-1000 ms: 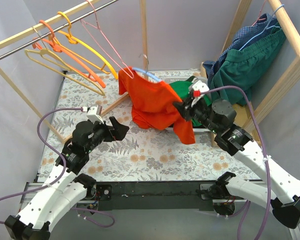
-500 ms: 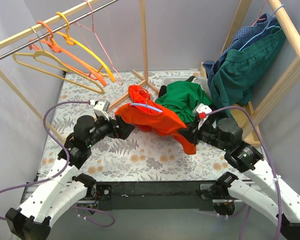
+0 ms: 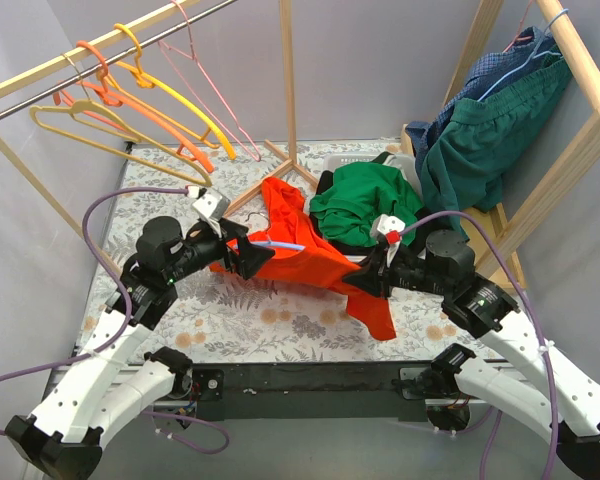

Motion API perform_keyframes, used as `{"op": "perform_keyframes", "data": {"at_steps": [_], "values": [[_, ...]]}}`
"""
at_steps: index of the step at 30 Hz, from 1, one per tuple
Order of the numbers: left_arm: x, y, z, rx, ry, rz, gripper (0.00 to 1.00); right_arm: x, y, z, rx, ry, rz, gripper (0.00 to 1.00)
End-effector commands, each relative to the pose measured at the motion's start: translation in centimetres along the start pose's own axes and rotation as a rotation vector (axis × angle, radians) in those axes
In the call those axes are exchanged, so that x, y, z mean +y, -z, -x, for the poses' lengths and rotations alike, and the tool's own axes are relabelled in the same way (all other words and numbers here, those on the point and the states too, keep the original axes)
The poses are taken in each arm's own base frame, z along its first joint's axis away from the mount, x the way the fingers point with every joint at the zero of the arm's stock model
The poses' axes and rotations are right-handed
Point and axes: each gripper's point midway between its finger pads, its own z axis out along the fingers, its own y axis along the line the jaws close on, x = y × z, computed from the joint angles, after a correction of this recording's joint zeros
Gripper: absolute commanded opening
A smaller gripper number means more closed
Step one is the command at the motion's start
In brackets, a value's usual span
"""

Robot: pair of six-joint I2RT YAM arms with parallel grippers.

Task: Remove the t-shirt from the hanger

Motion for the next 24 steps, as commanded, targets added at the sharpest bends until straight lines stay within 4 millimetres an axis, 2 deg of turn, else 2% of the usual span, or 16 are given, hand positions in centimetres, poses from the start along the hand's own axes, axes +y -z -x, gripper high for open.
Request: {"op": "perform_keyframes", "data": {"at_steps": [1,6,9,12,13,19,20,22,23,24], "values": [[-2.2,0.2,-2.3,0.107,-0.037,-0.155,0.95,2.2,-0.1,4.8,-0.139,0.090,0.126,0.01],[-1.7,-0.1,-1.8,0.068,-0.042,-0.127,0.95,3.0,-0.2,5.4,-0.159,0.092,0.177,0.01],[-1.3,-0.4,-1.4,0.047,-0.033,-0.102,0.91,3.1,-0.2,5.1,-0.156,0.087,0.189,0.01],[-1.1,-0.4,-0.8,0.018,-0.025,-0.083,0.70,3.1,-0.3,4.6,-0.150,0.080,0.192,0.01],[-1.2,-0.4,-0.8,0.015,-0.024,-0.091,0.59,3.2,-0.3,4.6,-0.151,0.081,0.194,0.01],[-2.6,-0.3,-2.1,0.058,-0.014,-0.184,0.38,3.2,-0.1,4.8,-0.159,0.084,0.188,0.01],[-2.8,-0.3,-2.4,0.066,-0.010,-0.194,0.24,3.2,0.0,4.9,-0.162,0.087,0.187,0.01],[-3.1,-0.1,-2.5,0.069,-0.010,-0.212,0.06,3.2,0.0,4.9,-0.163,0.085,0.184,0.01],[-3.1,-0.1,-2.5,0.068,-0.012,-0.215,0.00,3.1,0.0,4.9,-0.163,0.085,0.179,0.01],[-3.2,0.0,-2.6,0.071,-0.015,-0.221,0.00,3.0,0.0,4.9,-0.165,0.085,0.173,0.01]]}}
